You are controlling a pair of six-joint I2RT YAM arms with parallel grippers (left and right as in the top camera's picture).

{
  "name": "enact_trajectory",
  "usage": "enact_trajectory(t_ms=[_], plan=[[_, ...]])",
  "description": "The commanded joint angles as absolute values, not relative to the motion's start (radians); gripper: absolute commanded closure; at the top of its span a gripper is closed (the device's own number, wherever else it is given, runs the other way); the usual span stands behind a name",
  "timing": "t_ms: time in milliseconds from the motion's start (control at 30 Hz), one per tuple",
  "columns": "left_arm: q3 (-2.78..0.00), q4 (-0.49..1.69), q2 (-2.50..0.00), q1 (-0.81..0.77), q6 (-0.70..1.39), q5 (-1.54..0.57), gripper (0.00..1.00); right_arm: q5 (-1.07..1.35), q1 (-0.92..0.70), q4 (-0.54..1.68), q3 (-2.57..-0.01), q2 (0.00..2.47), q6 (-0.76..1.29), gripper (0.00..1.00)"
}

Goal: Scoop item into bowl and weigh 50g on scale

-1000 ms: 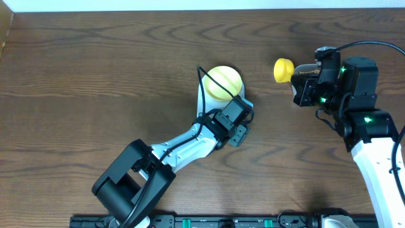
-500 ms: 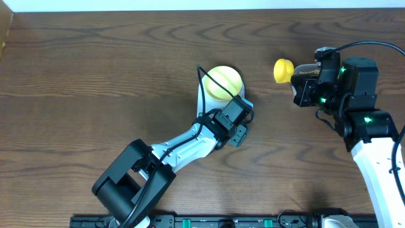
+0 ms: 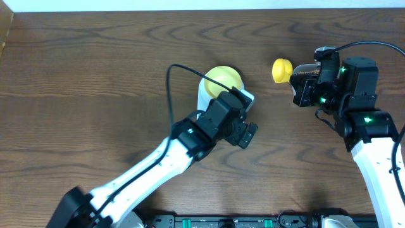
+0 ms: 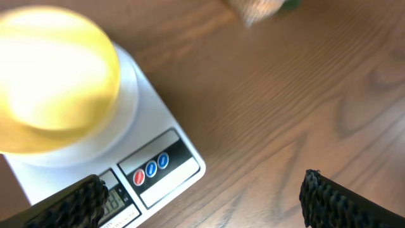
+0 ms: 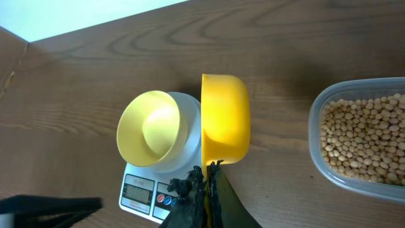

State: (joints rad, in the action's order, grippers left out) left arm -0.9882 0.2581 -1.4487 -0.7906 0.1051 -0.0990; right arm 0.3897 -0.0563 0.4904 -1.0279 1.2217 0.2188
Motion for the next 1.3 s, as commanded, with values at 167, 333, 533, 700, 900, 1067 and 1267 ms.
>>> enact_trajectory(t_ms=[167, 333, 533, 700, 900, 1067, 1267], plan=[[-0.986, 0.292, -1.364, -0.791, 0.113, -0.067, 0.01, 0.403, -0.010, 0.518, -1.034, 1.206, 0.215, 0.99], [-0.986, 0.314, -1.369, -0.791, 0.113, -0.059, 0.01, 0.403, -0.009, 0.520, -1.034, 1.206, 0.215, 0.99], [-0.986, 0.233, -1.497, -0.791, 0.113, -0.060, 0.01, 0.403, -0.009, 0.525, -1.034, 1.206, 0.215, 0.99], [-0.986, 0.192, -1.614, -0.792, 0.113, -0.064, 0.01, 0.402, -0.009, 0.524, -1.034, 1.206, 0.211, 0.99], [-0.986, 0.187, -1.687, -0.792, 0.113, -0.184, 0.00, 0.402, -0.009, 0.516, -1.034, 1.206, 0.208, 0.99], [-0.986, 0.189, -1.694, -0.791, 0.113, -0.182, 0.00, 0.402, -0.009, 0.515, -1.034, 1.206, 0.208, 0.99], [-0.986, 0.221, -1.726, -0.791, 0.113, -0.114, 0.00, 0.402, -0.009, 0.516, -1.034, 1.206, 0.207, 0.99]])
